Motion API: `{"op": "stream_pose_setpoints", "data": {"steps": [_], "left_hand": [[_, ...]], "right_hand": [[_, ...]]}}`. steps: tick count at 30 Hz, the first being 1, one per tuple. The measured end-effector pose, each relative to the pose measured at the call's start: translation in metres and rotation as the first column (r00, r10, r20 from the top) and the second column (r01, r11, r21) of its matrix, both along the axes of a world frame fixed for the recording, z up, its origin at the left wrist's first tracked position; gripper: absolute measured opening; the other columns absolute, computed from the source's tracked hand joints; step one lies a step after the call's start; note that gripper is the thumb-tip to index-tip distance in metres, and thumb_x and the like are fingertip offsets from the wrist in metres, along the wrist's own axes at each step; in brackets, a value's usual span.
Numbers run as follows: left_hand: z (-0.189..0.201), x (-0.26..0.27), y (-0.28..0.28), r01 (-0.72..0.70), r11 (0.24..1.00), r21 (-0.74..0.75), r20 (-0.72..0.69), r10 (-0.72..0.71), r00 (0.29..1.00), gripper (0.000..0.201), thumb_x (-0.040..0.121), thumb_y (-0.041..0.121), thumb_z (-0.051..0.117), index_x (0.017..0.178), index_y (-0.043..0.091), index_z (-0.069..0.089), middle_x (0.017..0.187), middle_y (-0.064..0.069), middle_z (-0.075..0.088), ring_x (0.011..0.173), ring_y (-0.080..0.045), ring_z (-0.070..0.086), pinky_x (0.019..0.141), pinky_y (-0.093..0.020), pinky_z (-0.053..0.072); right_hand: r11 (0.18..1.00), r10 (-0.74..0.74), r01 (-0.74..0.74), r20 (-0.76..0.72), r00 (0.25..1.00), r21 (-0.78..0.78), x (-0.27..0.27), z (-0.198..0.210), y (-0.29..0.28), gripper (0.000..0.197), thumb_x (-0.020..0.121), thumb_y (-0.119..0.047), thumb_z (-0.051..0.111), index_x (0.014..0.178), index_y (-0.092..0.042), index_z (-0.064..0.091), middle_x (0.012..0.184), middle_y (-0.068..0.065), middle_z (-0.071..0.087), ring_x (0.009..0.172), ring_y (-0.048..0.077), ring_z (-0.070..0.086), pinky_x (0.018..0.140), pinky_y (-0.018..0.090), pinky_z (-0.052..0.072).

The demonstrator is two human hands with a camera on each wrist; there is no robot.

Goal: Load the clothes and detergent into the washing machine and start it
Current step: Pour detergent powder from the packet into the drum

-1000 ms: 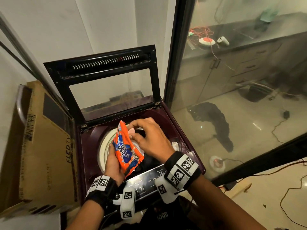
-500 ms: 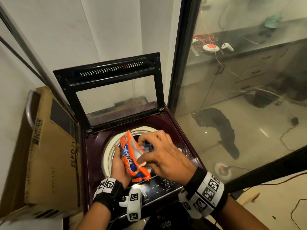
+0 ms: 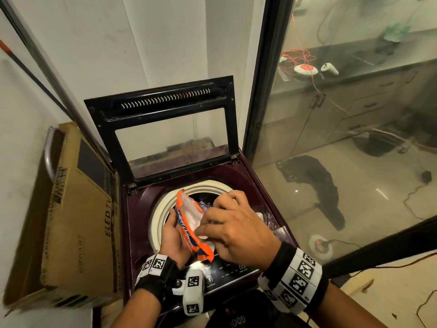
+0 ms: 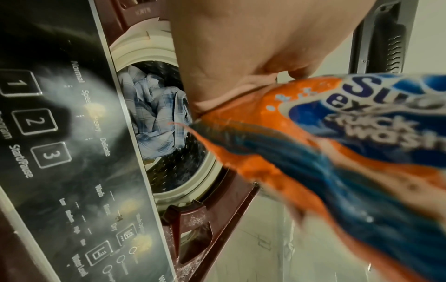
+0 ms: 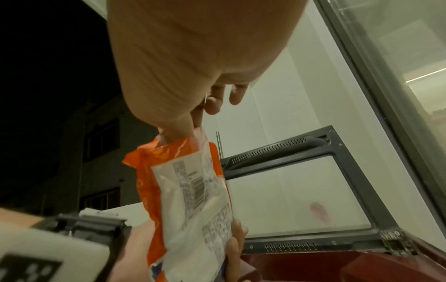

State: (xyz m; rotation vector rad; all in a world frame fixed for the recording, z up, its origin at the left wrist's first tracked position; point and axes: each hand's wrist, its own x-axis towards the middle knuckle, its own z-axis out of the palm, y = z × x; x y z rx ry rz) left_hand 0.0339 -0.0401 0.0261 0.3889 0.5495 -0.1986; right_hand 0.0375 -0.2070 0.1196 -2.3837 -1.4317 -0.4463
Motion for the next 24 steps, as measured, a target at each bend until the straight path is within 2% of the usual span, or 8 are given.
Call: {"op": "stream_pose_setpoints", "data": {"steps": [3, 6, 8, 10, 14, 18, 21, 24], "left_hand": [[0.0, 0.001, 0.003, 0.004, 1.0, -0.025, 0.045, -0.003, 0.999, 0.076, 0.099, 0.058, 0.033, 0.072, 0.002, 0.078, 0.074, -0.019, 0.072, 0.063, -0.03, 0.073, 0.049, -0.038, 0.058], [-0.002, 0.003, 0.009, 0.014, 1.0, 0.003, 0.074, -0.015, 0.997, 0.069, 0.101, 0.055, 0.03, 0.087, 0.011, 0.081, 0.091, -0.012, 0.076, 0.082, -0.027, 0.074, 0.066, -0.041, 0.061], [-0.003, 0.005, 0.012, 0.042, 0.998, 0.041, 0.049, -0.044, 0.998, 0.057, 0.099, 0.06, 0.036, 0.115, 0.021, 0.074, 0.107, -0.005, 0.072, 0.103, -0.025, 0.068, 0.086, -0.044, 0.056], [-0.005, 0.005, 0.014, 0.157, 0.988, -0.001, 0.048, -0.157, 0.986, 0.07, 0.092, 0.07, 0.044, 0.145, 0.024, 0.047, 0.127, -0.012, 0.058, 0.117, -0.034, 0.056, 0.095, -0.057, 0.045], [0.006, -0.007, 0.008, 0.305, 0.952, -0.03, 0.164, -0.296, 0.941, 0.086, 0.078, 0.088, 0.036, 0.114, 0.018, 0.071, 0.121, -0.023, 0.064, 0.11, -0.048, 0.059, 0.095, -0.084, 0.023], [0.011, -0.01, 0.003, 0.287, 0.957, -0.044, 0.137, -0.279, 0.951, 0.092, 0.076, 0.086, 0.04, 0.089, 0.004, 0.077, 0.107, -0.027, 0.067, 0.102, -0.046, 0.06, 0.101, -0.079, 0.024], [0.013, -0.005, 0.005, 0.264, 0.963, -0.055, 0.084, -0.259, 0.962, 0.086, 0.085, 0.074, 0.041, 0.095, -0.004, 0.075, 0.107, -0.028, 0.067, 0.094, -0.045, 0.066, 0.089, -0.068, 0.045], [0.013, -0.003, 0.008, 0.197, 0.977, -0.076, 0.074, -0.192, 0.979, 0.074, 0.086, 0.062, 0.05, 0.119, -0.003, 0.06, 0.109, -0.028, 0.064, 0.094, -0.044, 0.066, 0.085, -0.057, 0.051]], "right_hand": [[0.985, -0.107, 0.105, 0.002, 0.994, 0.138, -0.001, 0.005, 0.002, 0.014, 0.09, -0.036, 0.067, 0.098, -0.031, 0.076, 0.091, -0.016, 0.069, 0.091, 0.017, 0.054, 0.089, 0.042, 0.037], [0.965, -0.154, 0.143, 0.032, 0.988, 0.22, -0.002, 0.002, 0.003, 0.016, 0.089, -0.034, 0.07, 0.104, -0.03, 0.075, 0.104, -0.02, 0.071, 0.092, 0.017, 0.056, 0.088, 0.041, 0.037], [0.978, -0.126, 0.114, 0.063, 0.99, 0.176, -0.003, -0.004, 0.005, 0.016, 0.092, -0.032, 0.068, 0.107, -0.031, 0.074, 0.111, -0.021, 0.07, 0.097, 0.015, 0.057, 0.088, 0.041, 0.038], [0.991, -0.078, 0.067, 0.09, 0.993, 0.118, -0.003, -0.008, 0.004, 0.015, 0.094, -0.035, 0.067, 0.107, -0.033, 0.073, 0.113, -0.021, 0.07, 0.1, 0.015, 0.057, 0.088, 0.041, 0.038], [0.999, 0.015, -0.017, 0.042, 0.999, 0.035, 0.002, -0.008, -0.001, 0.02, 0.097, -0.037, 0.058, 0.107, -0.031, 0.074, 0.112, -0.02, 0.07, 0.102, 0.016, 0.057, 0.09, 0.041, 0.037], [0.996, 0.042, -0.049, -0.077, 0.996, -0.08, 0.009, -0.005, -0.006, 0.023, 0.092, -0.024, 0.06, 0.109, -0.032, 0.072, 0.115, -0.021, 0.069, 0.108, 0.014, 0.054, 0.09, 0.04, 0.039], [0.991, 0.017, -0.029, -0.095, 0.995, -0.127, 0.012, -0.003, -0.009, 0.028, 0.089, -0.024, 0.064, 0.114, -0.034, 0.069, 0.115, -0.019, 0.067, 0.11, 0.015, 0.053, 0.092, 0.038, 0.038], [0.993, -0.02, 0.014, -0.046, 0.999, -0.118, 0.008, -0.004, -0.013, 0.03, 0.092, -0.028, 0.063, 0.121, -0.035, 0.066, 0.104, -0.013, 0.061, 0.105, 0.018, 0.054, 0.091, 0.038, 0.04]]}}
